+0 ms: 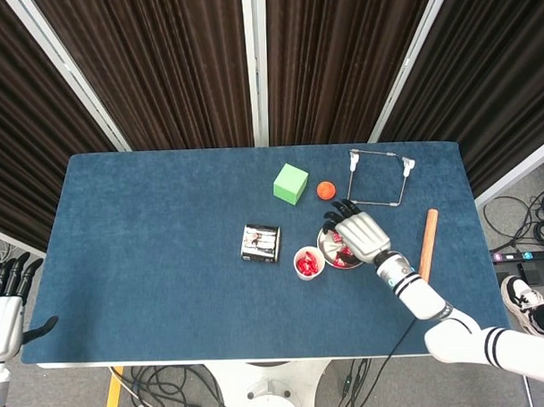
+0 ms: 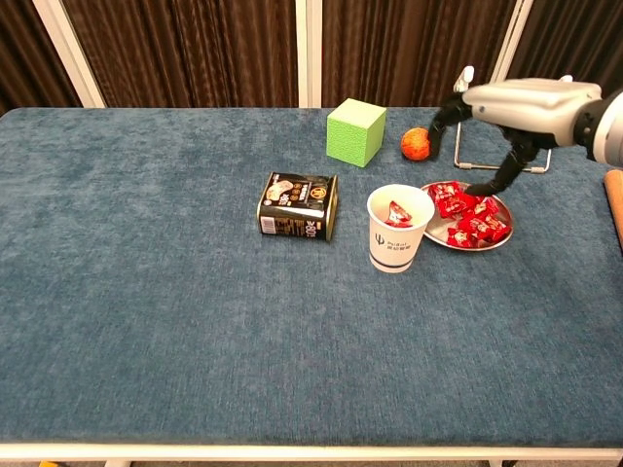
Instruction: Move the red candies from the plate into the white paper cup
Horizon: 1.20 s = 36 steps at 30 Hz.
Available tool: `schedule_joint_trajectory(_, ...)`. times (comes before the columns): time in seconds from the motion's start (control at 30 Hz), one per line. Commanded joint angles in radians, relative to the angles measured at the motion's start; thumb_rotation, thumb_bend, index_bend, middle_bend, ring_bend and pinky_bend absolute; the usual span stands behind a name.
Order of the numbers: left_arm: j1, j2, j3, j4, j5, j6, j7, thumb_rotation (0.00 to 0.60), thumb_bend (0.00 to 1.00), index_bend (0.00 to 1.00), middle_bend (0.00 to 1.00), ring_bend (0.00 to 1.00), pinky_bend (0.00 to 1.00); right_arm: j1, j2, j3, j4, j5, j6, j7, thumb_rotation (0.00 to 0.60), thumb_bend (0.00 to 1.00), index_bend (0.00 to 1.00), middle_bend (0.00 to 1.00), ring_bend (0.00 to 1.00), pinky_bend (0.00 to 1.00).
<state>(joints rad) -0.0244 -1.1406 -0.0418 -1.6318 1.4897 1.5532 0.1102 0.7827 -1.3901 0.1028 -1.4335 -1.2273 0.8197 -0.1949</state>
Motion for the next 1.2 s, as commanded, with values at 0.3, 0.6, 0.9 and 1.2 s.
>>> schedule_joint_trajectory(0.3, 0.001, -0.001, 0.003, -0.005, -0.003, -0.004, 0.008, 0.600, 0.00, 0.16, 0.14, 0.08, 0.09, -0.001, -0.100, -0.052, 0.168, 0.039, -0.068, -0.077, 0.600, 0.24, 0.40, 0.18, 0.00, 0.00)
schedule_joint_trajectory(0.6, 0.001, 0.003, 0.000, -0.011, -0.010, -0.008, 0.012, 0.600, 0.00, 0.16, 0.14, 0.08, 0.09, 0.005, -0.147, -0.050, 0.242, 0.050, -0.094, -0.088, 0.600, 0.24, 0.40, 0.18, 0.00, 0.00)
schedule_joint_trajectory(0.9, -0.002, 0.001, -0.001, -0.010, -0.011, -0.012, 0.013, 0.600, 0.00, 0.16, 0.14, 0.08, 0.09, 0.004, -0.164, -0.050, 0.259, 0.044, -0.098, -0.096, 0.600, 0.27, 0.43, 0.18, 0.00, 0.00)
schedule_joint_trajectory(1.2, 0.002, 0.000, 0.000, -0.007, -0.012, -0.009, 0.010, 0.600, 0.00, 0.16, 0.14, 0.08, 0.09, -0.001, -0.180, -0.039, 0.275, 0.035, -0.081, -0.090, 0.600, 0.35, 0.59, 0.20, 0.00, 0.00)
